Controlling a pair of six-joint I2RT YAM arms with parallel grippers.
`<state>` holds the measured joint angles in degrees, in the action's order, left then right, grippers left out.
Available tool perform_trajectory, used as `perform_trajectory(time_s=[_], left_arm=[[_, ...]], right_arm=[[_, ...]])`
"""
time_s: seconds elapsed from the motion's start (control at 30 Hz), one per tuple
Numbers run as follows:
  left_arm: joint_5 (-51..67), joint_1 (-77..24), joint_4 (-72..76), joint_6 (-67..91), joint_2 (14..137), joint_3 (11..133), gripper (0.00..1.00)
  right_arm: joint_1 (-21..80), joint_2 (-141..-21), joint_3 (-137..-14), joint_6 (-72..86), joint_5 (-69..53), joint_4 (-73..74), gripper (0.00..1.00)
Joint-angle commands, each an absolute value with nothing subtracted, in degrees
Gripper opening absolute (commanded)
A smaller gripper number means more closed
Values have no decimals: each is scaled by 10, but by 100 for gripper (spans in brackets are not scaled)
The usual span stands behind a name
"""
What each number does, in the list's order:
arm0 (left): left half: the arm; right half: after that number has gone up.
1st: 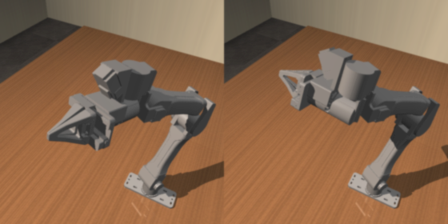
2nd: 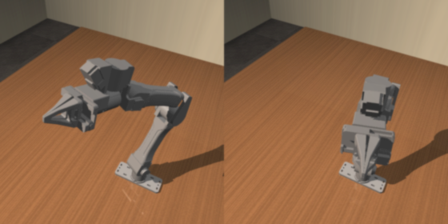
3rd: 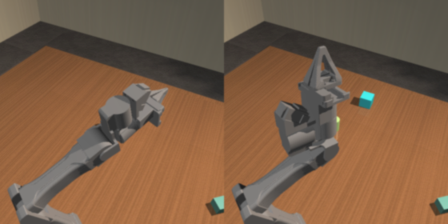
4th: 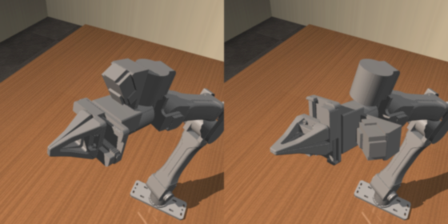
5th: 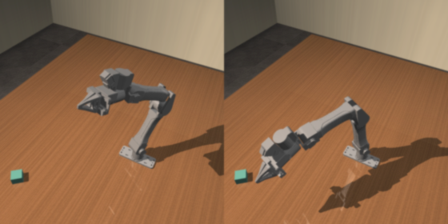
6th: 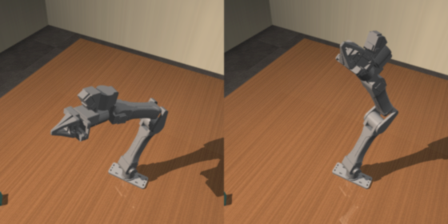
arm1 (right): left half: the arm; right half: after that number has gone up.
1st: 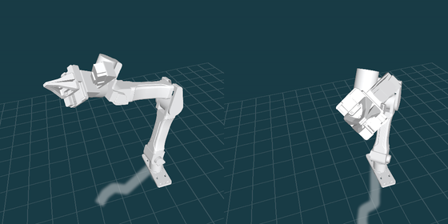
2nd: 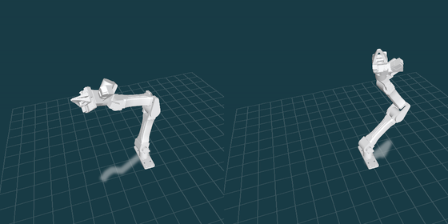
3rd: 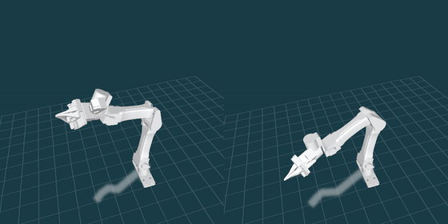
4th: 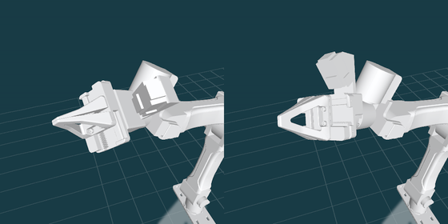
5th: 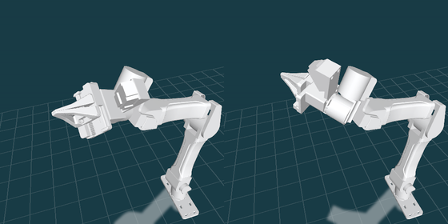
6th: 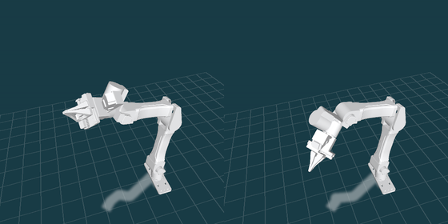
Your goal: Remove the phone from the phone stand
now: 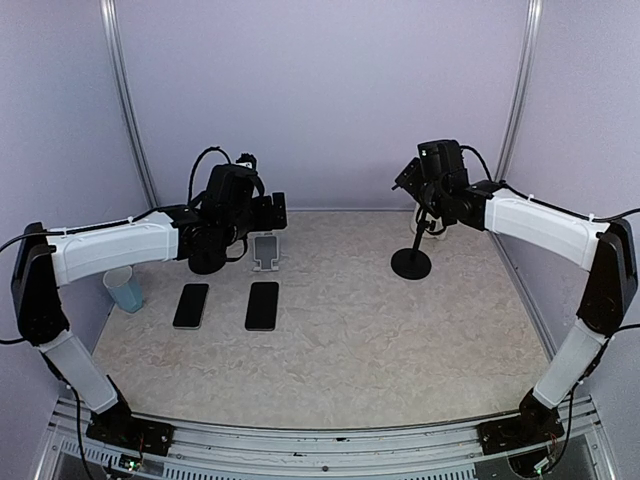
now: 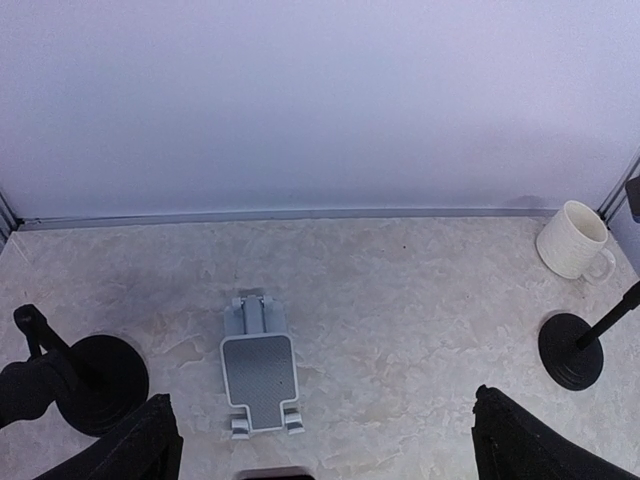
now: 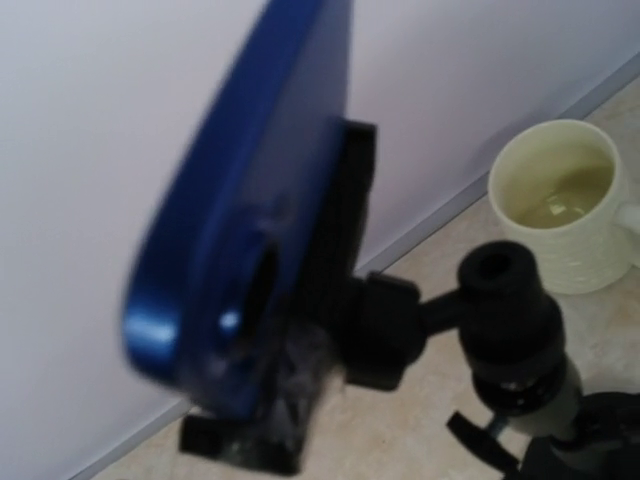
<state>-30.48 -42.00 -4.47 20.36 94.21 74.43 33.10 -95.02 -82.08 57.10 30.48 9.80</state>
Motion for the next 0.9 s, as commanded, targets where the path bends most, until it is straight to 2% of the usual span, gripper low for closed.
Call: perform_trajectory(time_s=[0.0, 0.37, 0.87], left_arm=[[-312, -417, -31, 203, 922, 735, 99], [-317, -409, -32, 204, 908, 720, 99], [-312, -400, -30, 206, 903, 717, 99]], right_arm=[[336, -968, -845, 586, 348, 107, 77], [336, -1015, -898, 603, 376, 123, 70], [334, -1027, -916, 611, 401, 151, 38]])
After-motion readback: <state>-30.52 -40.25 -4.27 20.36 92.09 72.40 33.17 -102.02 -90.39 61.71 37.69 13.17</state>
